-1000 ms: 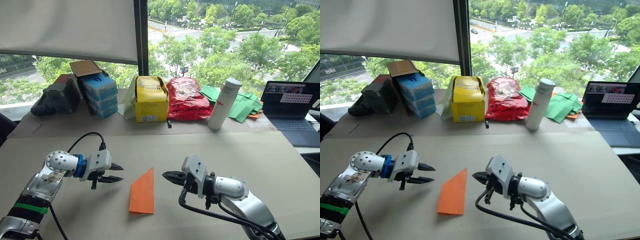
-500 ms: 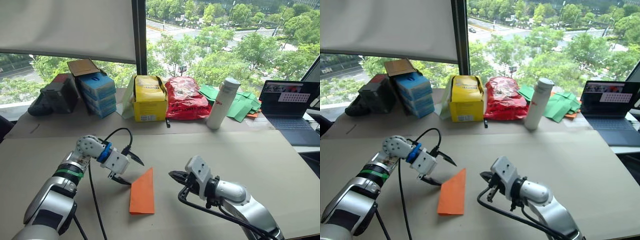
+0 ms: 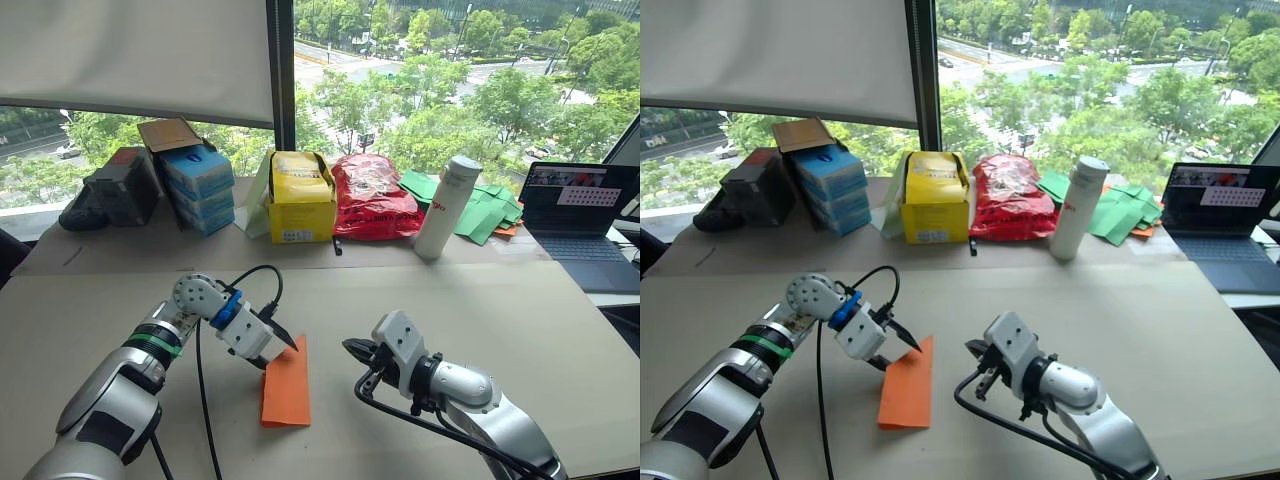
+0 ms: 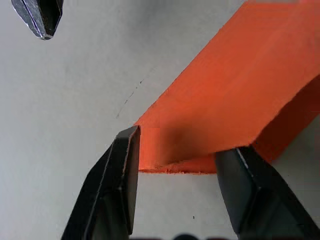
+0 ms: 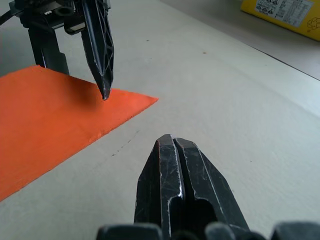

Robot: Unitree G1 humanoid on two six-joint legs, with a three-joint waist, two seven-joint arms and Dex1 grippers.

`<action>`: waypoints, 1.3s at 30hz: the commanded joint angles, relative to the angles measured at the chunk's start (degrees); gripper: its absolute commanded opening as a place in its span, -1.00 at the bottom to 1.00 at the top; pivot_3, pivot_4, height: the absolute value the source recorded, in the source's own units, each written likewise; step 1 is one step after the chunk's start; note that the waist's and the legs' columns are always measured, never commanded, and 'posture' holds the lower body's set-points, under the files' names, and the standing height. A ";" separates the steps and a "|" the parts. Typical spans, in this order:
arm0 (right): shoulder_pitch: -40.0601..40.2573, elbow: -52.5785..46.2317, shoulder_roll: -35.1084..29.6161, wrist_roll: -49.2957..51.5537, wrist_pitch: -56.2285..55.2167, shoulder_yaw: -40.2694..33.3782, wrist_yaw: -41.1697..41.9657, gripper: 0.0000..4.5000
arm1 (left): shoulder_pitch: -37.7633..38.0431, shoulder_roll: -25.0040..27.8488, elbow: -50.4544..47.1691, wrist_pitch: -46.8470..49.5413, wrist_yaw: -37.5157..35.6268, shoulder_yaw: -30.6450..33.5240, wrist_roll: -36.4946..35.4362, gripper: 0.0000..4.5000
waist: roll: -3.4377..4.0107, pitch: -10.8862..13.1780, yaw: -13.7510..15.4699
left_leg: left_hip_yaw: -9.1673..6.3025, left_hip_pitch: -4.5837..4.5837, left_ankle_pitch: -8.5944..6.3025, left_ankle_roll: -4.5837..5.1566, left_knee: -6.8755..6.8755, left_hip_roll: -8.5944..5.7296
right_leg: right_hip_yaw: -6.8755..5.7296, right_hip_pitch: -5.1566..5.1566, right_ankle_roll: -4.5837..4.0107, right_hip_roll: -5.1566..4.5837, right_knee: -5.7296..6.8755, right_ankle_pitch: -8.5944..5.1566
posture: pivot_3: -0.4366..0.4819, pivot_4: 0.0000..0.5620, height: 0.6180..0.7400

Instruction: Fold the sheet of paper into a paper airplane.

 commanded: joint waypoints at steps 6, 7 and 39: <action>-1.03 -2.23 0.48 0.57 -0.01 -0.79 -0.36 -1.00 | 0.51 0.56 -0.50 -1.81 -0.20 1.64 0.56 -0.98 | 0.00 0.00 0.03 | 0.00 0.00 0.00 0.00 0.01 -0.01 | 0.00 0.00 0.00 0.00 0.00 0.00 | -0.05 -0.47 1.00; -1.11 -2.10 0.53 0.53 -0.07 -0.73 -0.37 -1.00 | 0.84 0.41 -0.46 -1.88 0.09 2.31 1.20 -0.98 | 0.00 0.00 0.03 | 0.00 0.00 0.00 0.00 0.01 0.00 | 0.00 0.00 0.00 0.00 0.00 0.00 | -0.05 -0.47 1.00; 0.97 -5.56 -6.28 1.72 -9.15 1.68 11.19 0.49 | 31.79 12.57 -52.11 64.77 22.62 28.36 -3.40 0.59 | 0.05 0.02 -0.43 | 0.00 0.17 0.05 -0.10 -0.01 0.04 | 0.19 0.03 0.03 0.01 0.13 -0.02 | -0.05 -0.47 1.00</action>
